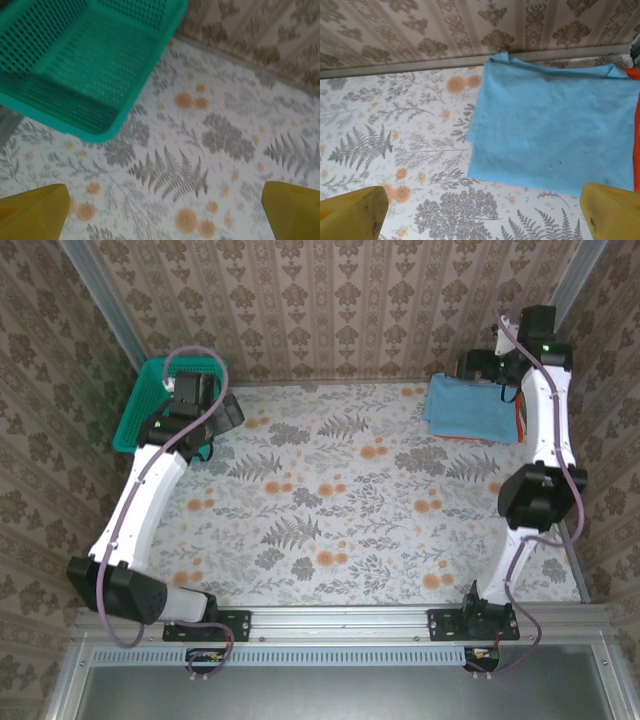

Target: Fold and stack the t-shirts

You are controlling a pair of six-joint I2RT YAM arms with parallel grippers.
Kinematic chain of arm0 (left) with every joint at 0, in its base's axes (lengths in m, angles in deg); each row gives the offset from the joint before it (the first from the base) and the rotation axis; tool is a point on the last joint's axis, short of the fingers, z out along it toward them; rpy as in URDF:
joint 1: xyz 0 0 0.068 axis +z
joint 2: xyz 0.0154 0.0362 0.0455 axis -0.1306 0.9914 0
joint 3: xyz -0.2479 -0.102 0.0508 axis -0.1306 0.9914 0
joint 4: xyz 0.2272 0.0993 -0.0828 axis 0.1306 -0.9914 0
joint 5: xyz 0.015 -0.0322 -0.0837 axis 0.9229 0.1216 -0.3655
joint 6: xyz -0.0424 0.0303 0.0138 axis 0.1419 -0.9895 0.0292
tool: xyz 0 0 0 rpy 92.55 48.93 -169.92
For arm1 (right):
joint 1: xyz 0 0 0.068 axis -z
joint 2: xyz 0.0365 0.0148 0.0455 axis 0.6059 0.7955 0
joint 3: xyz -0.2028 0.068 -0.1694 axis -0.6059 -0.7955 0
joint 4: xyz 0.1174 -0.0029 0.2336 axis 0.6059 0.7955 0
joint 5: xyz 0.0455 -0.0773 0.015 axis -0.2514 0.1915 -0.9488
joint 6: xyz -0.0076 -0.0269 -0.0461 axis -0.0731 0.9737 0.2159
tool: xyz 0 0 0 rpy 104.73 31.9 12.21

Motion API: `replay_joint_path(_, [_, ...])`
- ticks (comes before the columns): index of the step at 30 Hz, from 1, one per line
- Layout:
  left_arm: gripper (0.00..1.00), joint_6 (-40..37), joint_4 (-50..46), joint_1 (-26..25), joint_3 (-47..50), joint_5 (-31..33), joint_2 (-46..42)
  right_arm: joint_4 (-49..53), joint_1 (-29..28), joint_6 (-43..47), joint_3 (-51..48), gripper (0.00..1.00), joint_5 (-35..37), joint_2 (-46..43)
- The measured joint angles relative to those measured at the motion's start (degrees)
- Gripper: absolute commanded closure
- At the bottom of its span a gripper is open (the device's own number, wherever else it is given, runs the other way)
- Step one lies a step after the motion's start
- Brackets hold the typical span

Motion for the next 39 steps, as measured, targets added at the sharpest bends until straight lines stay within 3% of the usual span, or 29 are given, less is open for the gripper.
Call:
replay_joint_path(6, [0.00,-0.35,14.91,0.46,16.13,9.92,-8.28,-21.73,-3.15,-1.60,-37.57,0.00,2.49,-23.37])
replay_joint_path(9, [0.00,-0.46,19.50,3.19,23.02,12.92,-10.64,-33.73,-4.50,-3.91,-55.28,0.00,4.42,-31.23])
replay_joint_path(12, [0.00,-2.82,24.26,7.54,29.97,13.20,-12.55,-42.80,-4.52,-6.45,-69.13,0.00,6.88,-34.99])
replay_joint_path(20, [0.00,-13.22,30.77,16.96,43.41,7.96,-14.88,-60.85,-5.86,-10.54,-92.98,0.01,13.09,-43.17])
replay_joint_path(27, [0.00,-17.90,38.73,19.58,54.99,3.50,-16.74,-70.12,-8.52,-7.80,-101.90,0.00,12.52,-45.64])
replay_joint_path(39, [0.00,-21.24,59.04,19.19,58.21,-3.06,-1.68,-79.21,-8.57,-7.76,-97.85,0.01,12.55,-34.34])
